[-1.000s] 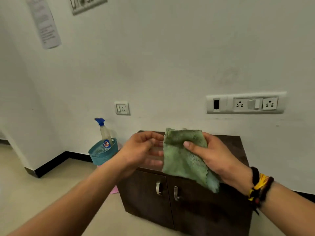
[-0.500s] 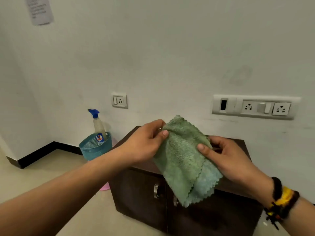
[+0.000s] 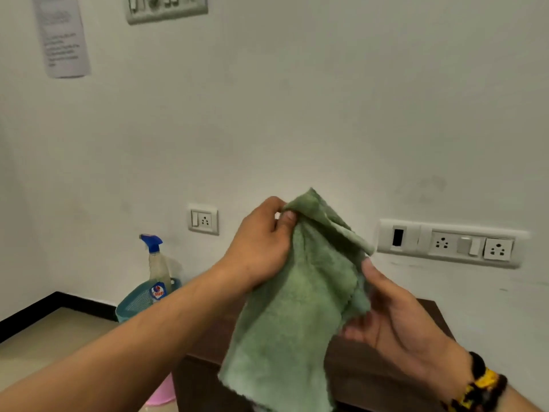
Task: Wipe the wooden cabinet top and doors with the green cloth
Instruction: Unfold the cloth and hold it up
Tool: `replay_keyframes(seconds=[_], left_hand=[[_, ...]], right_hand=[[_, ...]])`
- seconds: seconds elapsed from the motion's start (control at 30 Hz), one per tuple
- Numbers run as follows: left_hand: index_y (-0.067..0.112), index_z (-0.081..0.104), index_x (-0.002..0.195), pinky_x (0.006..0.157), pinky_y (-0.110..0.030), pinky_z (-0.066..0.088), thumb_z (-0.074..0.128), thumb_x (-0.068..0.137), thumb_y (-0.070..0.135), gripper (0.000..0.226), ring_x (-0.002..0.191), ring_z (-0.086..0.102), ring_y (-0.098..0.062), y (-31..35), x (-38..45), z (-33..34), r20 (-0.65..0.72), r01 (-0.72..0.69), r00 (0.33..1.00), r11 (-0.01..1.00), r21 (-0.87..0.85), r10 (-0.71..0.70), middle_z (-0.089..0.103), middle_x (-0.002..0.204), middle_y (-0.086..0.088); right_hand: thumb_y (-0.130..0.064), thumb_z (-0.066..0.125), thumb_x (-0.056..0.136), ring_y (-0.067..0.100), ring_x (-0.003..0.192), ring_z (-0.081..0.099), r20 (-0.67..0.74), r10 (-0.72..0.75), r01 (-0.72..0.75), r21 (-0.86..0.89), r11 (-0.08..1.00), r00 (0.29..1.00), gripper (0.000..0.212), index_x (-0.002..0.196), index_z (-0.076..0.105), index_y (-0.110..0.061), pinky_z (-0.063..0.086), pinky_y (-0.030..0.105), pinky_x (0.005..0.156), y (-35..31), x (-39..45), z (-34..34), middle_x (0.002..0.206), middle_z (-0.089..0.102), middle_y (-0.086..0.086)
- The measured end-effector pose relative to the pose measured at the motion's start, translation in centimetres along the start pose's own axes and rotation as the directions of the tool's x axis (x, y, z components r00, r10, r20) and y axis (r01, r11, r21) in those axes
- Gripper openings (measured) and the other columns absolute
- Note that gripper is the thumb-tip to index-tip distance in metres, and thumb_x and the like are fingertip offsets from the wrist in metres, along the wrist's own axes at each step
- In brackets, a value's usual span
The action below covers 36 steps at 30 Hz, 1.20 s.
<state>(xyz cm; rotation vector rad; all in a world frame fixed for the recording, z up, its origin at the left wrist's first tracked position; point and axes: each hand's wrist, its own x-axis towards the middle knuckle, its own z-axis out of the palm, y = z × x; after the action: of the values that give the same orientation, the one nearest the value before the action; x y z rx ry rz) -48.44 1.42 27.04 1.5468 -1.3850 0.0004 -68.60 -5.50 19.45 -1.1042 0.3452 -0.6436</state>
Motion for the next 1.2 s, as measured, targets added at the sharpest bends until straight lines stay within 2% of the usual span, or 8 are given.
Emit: replay_keyframes(seconds=[0.13,0.27,0.4,0.53,0.63,0.8,0.9,1.2], left_hand=[[0.001,0.064,0.108,0.074,-0.048,0.062,0.054,0.094,0.016,0.023,0.083,0.071,-0.032,-5.1,1.7,-0.7,0.003,0.577,0.791,0.744,-0.336,-0.612,0.072,0.095,-0.018],[-0.005,0.041,0.140,0.072,-0.038,0.060,0.072,0.090,0.012,0.061,0.084,0.071,-0.029,-7.1,-0.9,-1.8,0.285,0.642,0.710,0.426,-0.637,-0.644,0.068,0.101,-0.018],[0.048,0.019,0.151,0.081,-0.041,0.060,0.080,0.079,-0.001,0.106,0.100,0.073,-0.029,-7.7,-3.4,-2.9,0.425,0.641,0.767,0.592,-0.488,-0.481,0.066,0.118,-0.015],[0.025,0.040,0.149,0.090,-0.042,0.056,0.074,0.078,-0.013,0.088,0.080,0.075,-0.021,-8.2,-2.0,-4.5,0.276,0.571,0.817,0.637,-0.518,-0.507,0.072,0.099,-0.018],[0.025,0.059,0.134,0.059,-0.017,0.050,0.070,0.087,-0.004,0.056,0.075,0.071,-0.010,-7.1,-0.6,-6.1,0.235,0.493,0.869,0.740,-0.457,-0.435,0.073,0.099,-0.012],[0.025,0.078,0.103,0.075,-0.020,0.057,0.061,0.094,0.000,0.031,0.082,0.072,-0.008,-4.1,-0.8,-6.1,0.274,0.286,0.937,0.929,-0.235,-0.219,0.078,0.088,-0.001],[0.036,0.076,0.109,0.073,-0.009,0.051,0.067,0.090,0.007,0.035,0.080,0.069,0.003,-3.8,-0.1,-7.0,0.196,0.161,0.969,0.986,-0.041,-0.150,0.075,0.084,0.010],[0.036,0.072,0.088,0.080,-0.032,0.051,0.072,0.078,0.039,0.011,0.082,0.058,-0.004,-6.9,0.2,-6.4,-0.056,-0.172,0.975,0.895,0.412,0.214,0.063,0.079,0.018]], right_hand=[[-0.041,0.062,0.096,0.039,0.117,0.064,0.134,0.124,-0.137,0.092,0.986,0.983,0.055,0.136,0.058,-0.004,0.046,0.051,0.103,1.9,0.4,2.8,0.131,0.064,0.023],[-0.003,0.077,0.070,0.035,0.101,0.073,-0.198,-0.065,0.044,-0.109,0.993,0.978,0.065,0.131,0.056,-0.011,0.055,0.046,0.090,2.0,2.5,5.1,0.110,0.074,0.022],[0.007,0.068,0.082,0.033,0.097,0.073,-0.225,-0.190,0.144,-0.206,0.968,0.956,0.059,0.126,0.056,-0.030,0.056,0.044,0.086,0.6,3.9,6.4,0.106,0.074,0.020],[0.011,0.065,0.084,0.020,0.079,0.072,-0.136,-0.289,0.209,-0.421,0.883,0.948,0.034,0.101,0.077,-0.016,0.057,0.026,0.069,0.1,3.3,6.6,0.095,0.076,0.016],[-0.007,0.078,0.081,0.016,0.072,0.067,-0.047,-0.388,0.315,-0.497,0.808,0.920,0.026,0.098,0.078,-0.026,0.053,0.020,0.066,0.9,2.2,6.4,0.080,0.072,0.007],[-0.028,0.073,0.082,0.034,0.098,0.068,-0.177,-0.099,0.104,0.022,0.994,0.979,0.037,0.117,0.072,-0.014,0.051,0.054,0.093,4.8,3.7,5.5,0.113,0.073,0.018],[-0.014,0.067,0.084,0.023,0.089,0.073,-0.295,-0.271,0.237,-0.148,0.960,0.916,0.033,0.117,0.069,-0.008,0.059,0.041,0.079,2.8,5.2,5.6,0.106,0.076,0.016],[-0.036,0.080,0.079,-0.002,0.079,0.060,-0.028,-0.606,0.119,-0.972,0.201,0.795,0.009,0.079,0.071,-0.035,0.044,0.013,0.064,-2.1,7.0,5.2,0.076,0.067,-0.017]])
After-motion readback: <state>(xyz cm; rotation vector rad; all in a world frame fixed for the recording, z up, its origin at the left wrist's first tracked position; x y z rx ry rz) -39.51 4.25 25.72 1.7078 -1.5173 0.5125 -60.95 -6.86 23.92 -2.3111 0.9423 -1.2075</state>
